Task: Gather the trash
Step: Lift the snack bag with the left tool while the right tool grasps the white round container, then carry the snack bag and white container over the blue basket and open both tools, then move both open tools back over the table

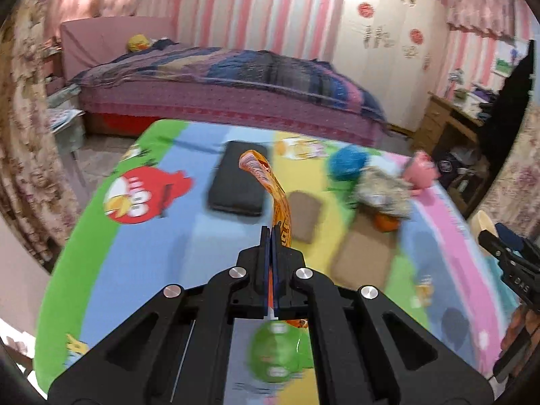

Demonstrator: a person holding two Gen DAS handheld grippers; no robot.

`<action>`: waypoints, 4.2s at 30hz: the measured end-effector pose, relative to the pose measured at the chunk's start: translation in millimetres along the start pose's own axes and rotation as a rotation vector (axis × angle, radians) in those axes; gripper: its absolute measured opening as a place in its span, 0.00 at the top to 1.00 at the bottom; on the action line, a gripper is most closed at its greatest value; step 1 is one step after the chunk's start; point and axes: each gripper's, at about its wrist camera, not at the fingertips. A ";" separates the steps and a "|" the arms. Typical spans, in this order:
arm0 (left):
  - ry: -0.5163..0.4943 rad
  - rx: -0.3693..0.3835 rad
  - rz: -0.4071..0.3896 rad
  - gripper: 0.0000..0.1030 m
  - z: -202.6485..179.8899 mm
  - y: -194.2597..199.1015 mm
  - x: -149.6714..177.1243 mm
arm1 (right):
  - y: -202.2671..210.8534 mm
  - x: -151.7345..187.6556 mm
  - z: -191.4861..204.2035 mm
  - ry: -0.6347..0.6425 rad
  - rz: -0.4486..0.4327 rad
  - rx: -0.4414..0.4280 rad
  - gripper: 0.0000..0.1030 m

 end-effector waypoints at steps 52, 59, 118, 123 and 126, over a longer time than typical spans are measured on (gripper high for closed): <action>-0.500 0.558 -0.013 0.97 -441.8 24.8 82.1 | 156.2 113.2 -275.8 -0.317 -0.053 0.502 0.41; -0.484 0.463 -0.085 0.26 -428.6 24.8 73.5 | 155.3 117.0 -278.5 -0.335 -0.057 0.502 0.41; -0.114 -0.121 0.021 0.05 -41.9 -74.0 -25.1 | -7.7 -7.0 -60.1 -0.086 -0.051 0.175 0.11; -0.116 -0.097 0.079 0.06 -36.9 -97.9 -18.6 | -38.9 -5.6 -47.8 -0.116 -0.019 0.150 0.11; -0.098 -0.078 0.097 0.06 -34.9 -108.1 -17.0 | -53.1 4.9 -45.3 -0.112 0.009 0.144 0.11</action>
Point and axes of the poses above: each gripper's, at about its wrist camera, not at the fingertips, and y roughly against the way its jaws point, z to its left, x to its underside, and after that the axes turned 12 degrees about -x, right-handed
